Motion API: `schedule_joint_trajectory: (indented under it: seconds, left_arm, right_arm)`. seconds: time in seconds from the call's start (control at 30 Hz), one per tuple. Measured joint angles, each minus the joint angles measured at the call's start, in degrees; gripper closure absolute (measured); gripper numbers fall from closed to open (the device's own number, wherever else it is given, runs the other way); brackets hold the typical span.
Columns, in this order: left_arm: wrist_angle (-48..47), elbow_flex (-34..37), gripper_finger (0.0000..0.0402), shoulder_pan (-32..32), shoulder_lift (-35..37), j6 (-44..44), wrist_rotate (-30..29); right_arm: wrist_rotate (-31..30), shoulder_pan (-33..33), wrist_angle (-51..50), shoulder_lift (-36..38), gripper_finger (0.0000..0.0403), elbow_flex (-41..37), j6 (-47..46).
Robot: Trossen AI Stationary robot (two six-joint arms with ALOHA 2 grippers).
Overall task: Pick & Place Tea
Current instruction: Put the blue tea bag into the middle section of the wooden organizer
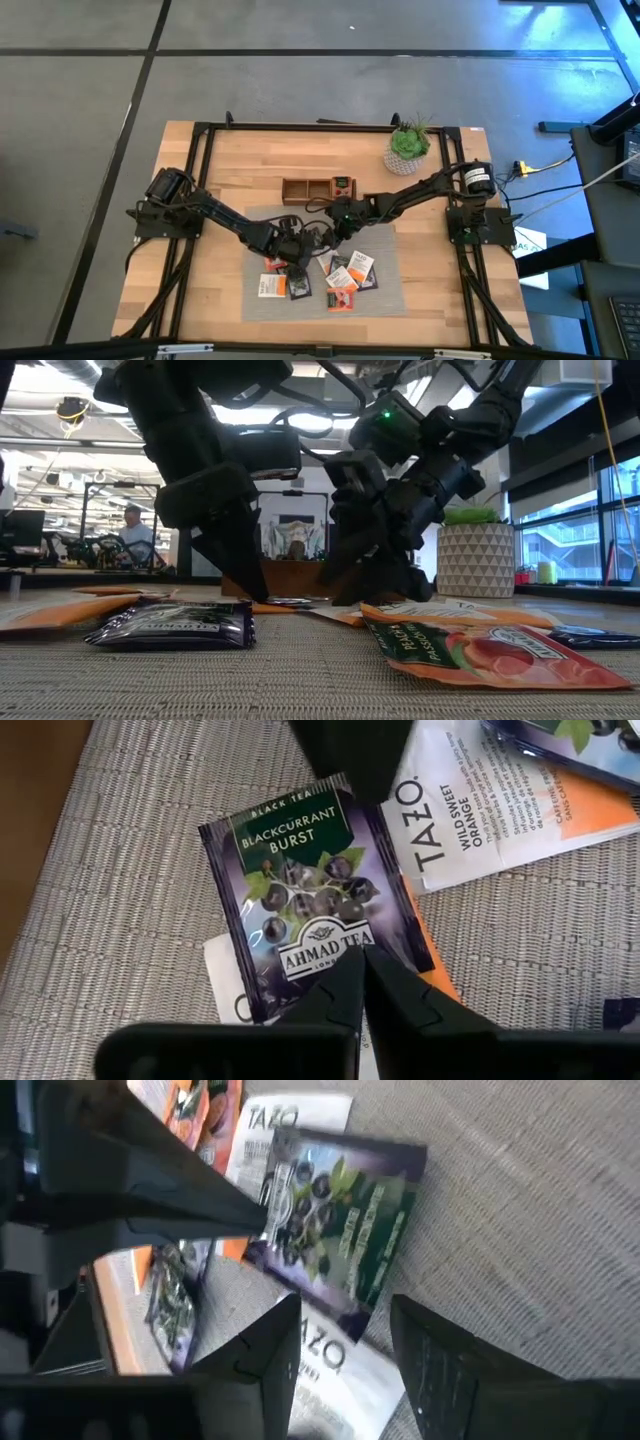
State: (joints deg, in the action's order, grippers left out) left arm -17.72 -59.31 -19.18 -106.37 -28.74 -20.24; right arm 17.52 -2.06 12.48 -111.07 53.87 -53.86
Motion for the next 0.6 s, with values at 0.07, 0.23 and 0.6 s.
schedule_joint_trajectory:
  seconds: [0.07, 0.23, 0.6]
  left_arm:
    - [0.0, 0.0, 0.0391, -0.2, -0.1, -0.5, -0.8]
    - [0.0, 0.0, 0.0394, -0.3, -0.1, -0.5, -1.0]
    - [0.0, 0.0, 0.0391, -0.3, -0.1, -1.4, -1.1]
  right_arm:
    - [0.2, 0.0, -0.1, 0.0, 0.0246, 0.0, 0.1]
    - [0.3, 0.0, 0.5, 0.0, 0.0246, 0.0, 0.2]
    - [0.1, 0.0, 0.6, 0.0, 0.0339, 0.0, 2.4]
